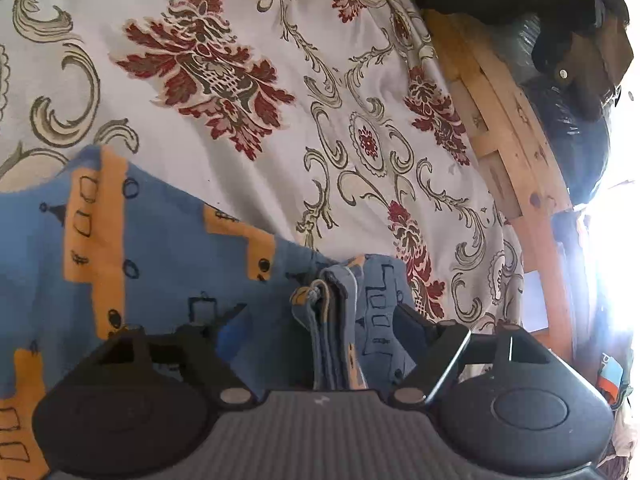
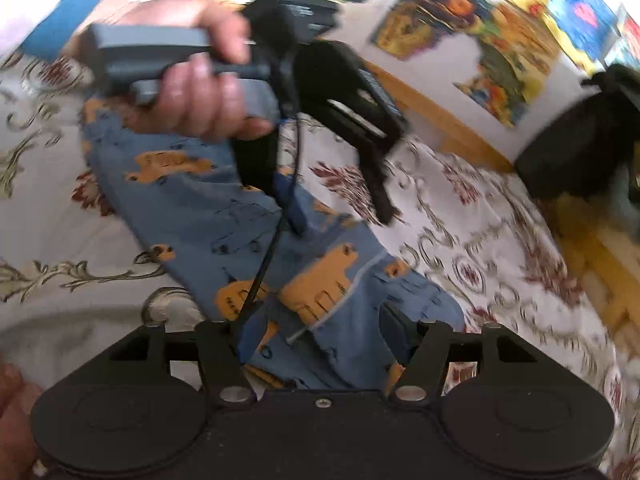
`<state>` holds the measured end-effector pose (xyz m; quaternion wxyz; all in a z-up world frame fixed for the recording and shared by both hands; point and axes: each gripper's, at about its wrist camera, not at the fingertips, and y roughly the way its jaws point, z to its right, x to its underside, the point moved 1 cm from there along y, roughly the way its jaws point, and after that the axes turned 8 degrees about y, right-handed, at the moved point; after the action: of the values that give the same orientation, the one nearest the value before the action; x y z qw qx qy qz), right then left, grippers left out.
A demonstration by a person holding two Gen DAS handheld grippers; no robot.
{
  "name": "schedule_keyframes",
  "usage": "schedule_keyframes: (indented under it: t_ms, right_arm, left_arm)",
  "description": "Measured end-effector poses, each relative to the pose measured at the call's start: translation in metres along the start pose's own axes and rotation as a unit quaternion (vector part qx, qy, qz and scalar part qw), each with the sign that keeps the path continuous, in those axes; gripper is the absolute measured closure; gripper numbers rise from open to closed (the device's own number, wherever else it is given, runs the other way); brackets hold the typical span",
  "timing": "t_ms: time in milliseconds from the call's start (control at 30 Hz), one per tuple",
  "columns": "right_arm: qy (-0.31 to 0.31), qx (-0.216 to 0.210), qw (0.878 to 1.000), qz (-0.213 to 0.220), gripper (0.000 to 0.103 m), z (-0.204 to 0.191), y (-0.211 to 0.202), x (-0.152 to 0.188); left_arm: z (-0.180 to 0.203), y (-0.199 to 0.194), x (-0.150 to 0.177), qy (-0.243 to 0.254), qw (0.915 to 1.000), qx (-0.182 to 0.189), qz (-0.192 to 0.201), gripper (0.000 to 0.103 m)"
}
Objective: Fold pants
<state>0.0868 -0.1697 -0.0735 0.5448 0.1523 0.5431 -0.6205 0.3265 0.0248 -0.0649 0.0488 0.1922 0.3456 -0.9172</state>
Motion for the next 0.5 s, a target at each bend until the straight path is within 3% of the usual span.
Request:
schedule_keyframes:
  t_ms: [100, 233, 367, 500]
  right_arm:
    - [-0.038, 0.006, 0.999, 0.005, 0.039, -0.014, 0.008, 0.001]
    - [-0.085, 0.035, 0.996, 0.017, 0.041, -0.031, 0.021, 0.002]
    - [-0.113, 0.069, 0.991, 0.024, 0.047, -0.041, 0.032, 0.003]
    - [-0.121, 0.073, 0.990, 0.024, 0.059, -0.047, 0.033, 0.007]
  left_arm:
    - [0.000, 0.005, 0.000, -0.003, 1.0000, -0.005, -0.007, 0.027]
    - [-0.005, 0.015, 0.000, -0.035, 0.9987, -0.019, -0.033, 0.057]
    - [-0.004, 0.018, -0.001, -0.046, 0.9979, -0.024, -0.038, 0.067]
    - [0.000, 0.019, -0.003, -0.052, 0.9972, -0.031, -0.044, 0.071]
